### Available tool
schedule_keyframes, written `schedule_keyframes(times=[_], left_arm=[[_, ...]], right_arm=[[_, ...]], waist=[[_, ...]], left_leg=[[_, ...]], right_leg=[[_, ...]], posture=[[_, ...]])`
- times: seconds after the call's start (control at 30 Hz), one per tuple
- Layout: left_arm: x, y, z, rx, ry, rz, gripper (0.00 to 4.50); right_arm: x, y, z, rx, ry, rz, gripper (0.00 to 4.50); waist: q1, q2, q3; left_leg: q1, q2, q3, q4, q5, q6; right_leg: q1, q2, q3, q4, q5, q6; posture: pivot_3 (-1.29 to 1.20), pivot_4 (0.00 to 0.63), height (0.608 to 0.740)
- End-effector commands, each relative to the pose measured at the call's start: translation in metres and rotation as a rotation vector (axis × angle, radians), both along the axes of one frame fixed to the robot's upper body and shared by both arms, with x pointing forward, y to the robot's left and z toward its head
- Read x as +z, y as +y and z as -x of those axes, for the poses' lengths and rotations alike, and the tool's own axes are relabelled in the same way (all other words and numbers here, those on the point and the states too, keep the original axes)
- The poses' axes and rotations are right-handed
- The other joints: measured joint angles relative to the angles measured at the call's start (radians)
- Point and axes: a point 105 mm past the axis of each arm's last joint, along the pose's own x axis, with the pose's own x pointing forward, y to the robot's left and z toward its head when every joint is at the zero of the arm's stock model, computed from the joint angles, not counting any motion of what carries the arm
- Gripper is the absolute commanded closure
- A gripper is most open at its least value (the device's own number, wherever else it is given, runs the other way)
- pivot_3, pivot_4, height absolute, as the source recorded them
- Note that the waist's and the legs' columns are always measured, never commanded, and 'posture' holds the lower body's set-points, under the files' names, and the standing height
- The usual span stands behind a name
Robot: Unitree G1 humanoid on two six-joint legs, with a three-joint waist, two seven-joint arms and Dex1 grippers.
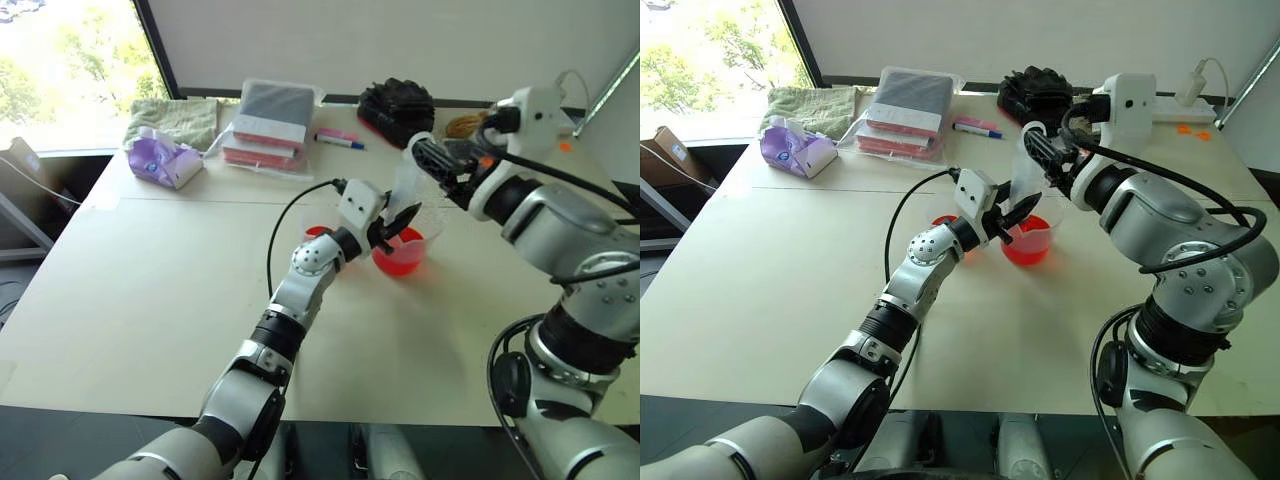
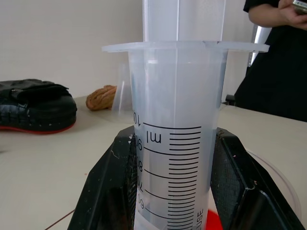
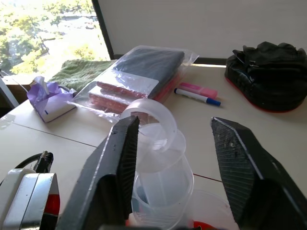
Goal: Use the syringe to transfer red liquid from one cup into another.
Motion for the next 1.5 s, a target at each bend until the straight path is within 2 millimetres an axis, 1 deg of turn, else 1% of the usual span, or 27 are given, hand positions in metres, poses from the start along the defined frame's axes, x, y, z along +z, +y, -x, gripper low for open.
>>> schedule_keyframes(times=[0.03,0.13,0.27,0.33,0.47,0.6,0.7,0.83,0.9,1.0,1.27,1.37,1.43,1.5], left_arm=[[0.005,-0.019,0.012,-0.056,-0.006,0.026,2.97],[0.005,-0.019,0.012,-0.055,-0.007,0.028,2.97],[0.005,-0.020,0.012,-0.053,-0.006,0.031,2.97],[0.005,-0.020,0.012,-0.053,-0.006,0.031,2.97],[0.006,-0.019,0.010,-0.049,-0.002,0.034,2.97],[0.011,-0.018,0.006,-0.035,0.013,0.057,2.97],[0.027,-0.018,0.004,-0.035,0.004,0.098,2.97],[0.059,-0.017,0.001,-0.041,-0.002,0.173,2.97],[0.071,-0.015,0.000,-0.036,-0.011,0.194,2.97],[0.082,-0.013,-0.001,-0.029,-0.020,0.216,2.97],[0.119,-0.004,0.011,-0.058,-0.080,0.275,2.97],[0.134,0.002,0.015,-0.067,-0.093,0.298,2.97],[0.141,0.005,0.017,-0.070,-0.102,0.306,2.97],[0.150,0.013,0.017,-0.064,-0.122,0.312,2.97]], right_arm=[[0.010,0.008,0.008,0.048,-0.051,0.025,1.47],[0.012,0.004,0.010,0.051,-0.056,0.033,1.47],[0.016,-0.009,0.018,0.084,-0.056,0.068,1.47],[0.016,-0.012,0.022,0.108,-0.051,0.083,1.47],[0.024,-0.019,0.045,0.220,-0.083,0.133,1.47],[0.030,-0.023,0.052,0.250,-0.101,0.131,1.47],[0.032,-0.025,0.051,0.241,-0.109,0.124,1.47],[0.030,-0.022,0.051,0.246,-0.109,0.120,1.47],[0.031,-0.022,0.051,0.248,-0.114,0.116,1.47],[0.033,-0.022,0.050,0.248,-0.121,0.110,1.47],[0.032,-0.022,0.047,0.253,-0.120,0.101,1.47],[0.033,-0.021,0.045,0.257,-0.121,0.100,1.47],[0.033,-0.021,0.044,0.257,-0.120,0.100,1.47],[0.033,-0.021,0.044,0.261,-0.119,0.099,1.47]], waist=[[0.000,0.000,0.000],[0.000,0.000,0.000],[0.003,0.000,0.000],[0.001,0.000,0.000],[0.003,0.000,0.000],[0.000,0.000,0.000],[0.002,0.000,0.000],[0.002,0.000,0.000],[0.001,0.000,0.000],[0.002,0.000,0.000],[0.002,0.000,0.000],[0.003,0.000,0.000],[0.002,0.000,0.000],[0.002,0.000,0.000]], left_leg=[[0.000,0.000,0.000,0.000,0.000,0.000],[0.000,0.000,0.000,0.000,0.000,0.000],[-0.001,0.000,-0.001,0.000,0.000,0.000],[-0.001,0.000,-0.001,0.000,0.000,0.001],[-0.003,0.000,-0.002,0.000,-0.001,0.001],[-0.003,0.000,-0.002,0.000,-0.001,0.002],[-0.004,0.000,-0.002,0.000,-0.001,0.002],[-0.006,0.000,-0.002,0.000,-0.001,0.002],[-0.009,0.000,-0.002,0.000,-0.001,0.002],[-0.010,0.000,-0.002,0.000,-0.001,0.002],[-0.010,0.000,-0.002,0.000,-0.002,0.003],[-0.010,0.000,-0.002,0.000,-0.002,0.003],[-0.010,0.000,-0.002,0.000,-0.002,0.003],[-0.010,0.000,-0.002,0.000,-0.001,0.003]], right_leg=[[0.000,0.000,0.000,0.000,0.000,0.000],[0.000,0.000,0.000,0.000,0.000,0.000],[0.000,0.000,0.000,-0.001,0.000,0.000],[0.000,0.000,-0.001,-0.002,0.000,0.000],[0.000,0.000,-0.002,-0.005,0.000,0.000],[0.000,0.000,-0.002,-0.006,0.000,0.000],[0.000,0.000,-0.002,-0.006,0.000,0.000],[-0.001,0.000,-0.002,-0.008,0.001,0.001],[-0.003,0.000,-0.002,-0.009,0.002,0.003],[-0.004,0.000,-0.003,-0.011,0.002,0.003],[-0.003,0.000,-0.003,-0.011,0.003,0.003],[-0.003,0.000,-0.003,-0.011,0.003,0.003],[-0.003,0.000,-0.003,-0.011,0.003,0.003],[-0.003,0.000,-0.003,-0.011,0.003,0.003]], posture=[[0.00,0.150,0.740],[0.00,0.150,0.740],[0.00,0.150,0.740],[0.00,0.150,0.740],[0.00,0.150,0.740],[0.00,0.150,0.740],[0.00,0.150,0.740],[0.00,0.150,0.740],[0.00,0.150,0.740],[0.00,0.150,0.740],[0.00,0.150,0.740],[0.00,0.150,0.740],[0.00,0.150,0.740],[0.00,0.150,0.740]])
